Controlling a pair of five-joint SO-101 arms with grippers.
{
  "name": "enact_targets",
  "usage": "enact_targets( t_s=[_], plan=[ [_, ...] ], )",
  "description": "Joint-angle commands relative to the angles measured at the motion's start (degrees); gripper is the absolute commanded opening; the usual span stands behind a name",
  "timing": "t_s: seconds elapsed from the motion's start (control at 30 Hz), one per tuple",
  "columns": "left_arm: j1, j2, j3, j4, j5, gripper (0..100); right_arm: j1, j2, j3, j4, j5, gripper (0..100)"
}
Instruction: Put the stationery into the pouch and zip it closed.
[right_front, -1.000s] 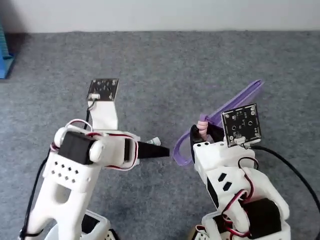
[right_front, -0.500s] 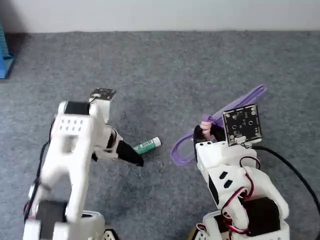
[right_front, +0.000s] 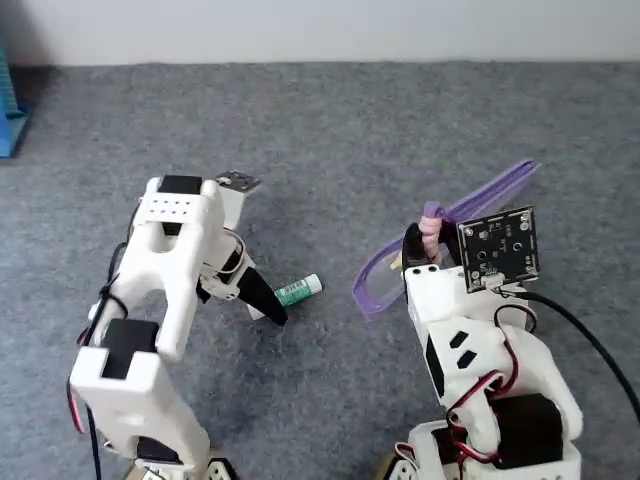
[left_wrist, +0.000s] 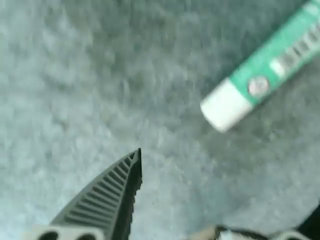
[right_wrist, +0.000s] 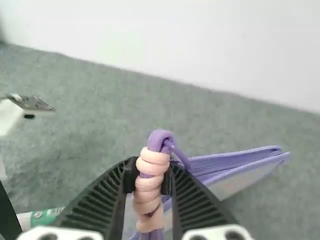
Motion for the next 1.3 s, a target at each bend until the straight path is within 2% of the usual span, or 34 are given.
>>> enact_targets(
  t_s=[0.0, 0.33, 0.6, 0.73, 1.07, 1.27],
  plan=[
    [0.4, 1.4, -3.5, -3.4, -2.5, 50, 0.0, -0.1, -1.0, -3.2, 2.2, 0.8],
    [1.9, 6.0, -9.4, -3.4, -2.4, 49, 0.0, -0.1, -1.0, -2.9, 2.2, 0.8],
    [5.5, 5.9, -9.6, -1.8, -2.6, 27, 0.3, -0.3, -1.2, -3.3, 2.3, 0.8],
    [5.0, 5.8, -9.5, -1.1, -2.6, 20, 0.3, -0.5, -1.6, -3.4, 2.1, 0.8],
    [9.1, 6.6, -9.2, -5.0, -2.6, 27, 0.3, -0.1, -1.8, -3.4, 2.0, 0.8],
    [9.1, 6.7, -9.2, -7.5, -2.7, 22, 0.3, -0.1, -1.8, -3.4, 2.0, 0.8]
  ],
)
